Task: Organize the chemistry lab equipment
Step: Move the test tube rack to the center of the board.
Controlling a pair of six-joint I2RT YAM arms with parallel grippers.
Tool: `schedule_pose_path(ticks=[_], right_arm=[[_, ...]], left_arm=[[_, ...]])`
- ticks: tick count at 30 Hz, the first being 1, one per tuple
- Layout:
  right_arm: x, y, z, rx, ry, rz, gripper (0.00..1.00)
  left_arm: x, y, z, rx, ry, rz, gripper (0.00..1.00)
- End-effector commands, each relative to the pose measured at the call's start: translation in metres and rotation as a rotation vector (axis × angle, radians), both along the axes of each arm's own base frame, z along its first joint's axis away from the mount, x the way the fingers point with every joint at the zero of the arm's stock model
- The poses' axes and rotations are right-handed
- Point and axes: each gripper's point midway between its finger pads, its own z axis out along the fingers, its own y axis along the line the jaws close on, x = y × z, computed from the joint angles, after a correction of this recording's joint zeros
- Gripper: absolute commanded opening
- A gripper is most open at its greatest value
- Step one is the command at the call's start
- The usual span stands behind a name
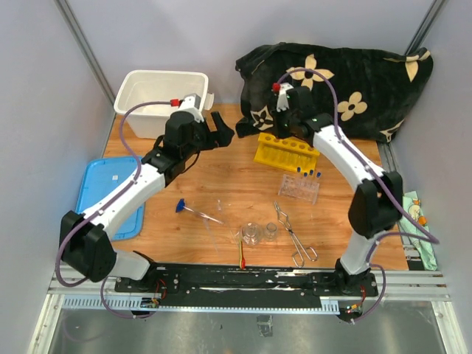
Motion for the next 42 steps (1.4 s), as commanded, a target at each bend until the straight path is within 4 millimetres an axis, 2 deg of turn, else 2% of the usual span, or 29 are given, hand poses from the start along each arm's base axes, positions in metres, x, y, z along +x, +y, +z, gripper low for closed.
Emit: schedule_pose_path(ticks=[1, 4, 5, 7, 10, 13, 19, 22, 30, 42], right_arm=[[0.016, 0.063, -0.003, 0.029, 0.012, 0.148, 0.15], [0.025, 0.089, -0.01, 0.02, 0.019, 0.19, 0.17], [0.03, 0.096, -0.023, 0.01, 0.037, 0.2, 0.17], [0.036, 0.108, -0.033, 0.008, 0.051, 0.214, 0.18], [0.039, 0.119, -0.051, -0.003, 0.094, 0.227, 0.18], [0.038, 0.122, -0.069, -0.027, 0.117, 0.217, 0.18], [0.053, 0.108, -0.1, -0.082, 0.123, 0.148, 0.16], [0.062, 0.099, -0.107, -0.075, 0.138, 0.124, 0.16], [0.08, 0.069, -0.111, -0.099, 0.136, 0.043, 0.14], [0.078, 0.023, -0.118, -0.173, 0.153, -0.051, 0.13]], left_arm=[[-0.027, 0.015, -0.02, 0.04, 0.043, -0.003, 0.99], [-0.044, 0.024, -0.012, 0.026, 0.025, 0.0, 0.99], [-0.049, 0.027, -0.012, 0.024, 0.024, -0.001, 0.99], [-0.057, 0.031, -0.012, 0.027, 0.027, 0.001, 0.99], [-0.064, 0.038, -0.015, 0.037, 0.038, 0.014, 0.99], [-0.069, 0.042, -0.019, 0.043, 0.042, 0.022, 0.99], [-0.075, 0.042, -0.023, 0.034, 0.049, 0.01, 0.99], [-0.077, 0.042, -0.025, 0.028, 0.052, 0.007, 0.99], [-0.083, 0.043, -0.031, 0.02, 0.06, 0.002, 0.99], [-0.087, 0.042, -0.038, 0.02, 0.072, -0.015, 0.99]])
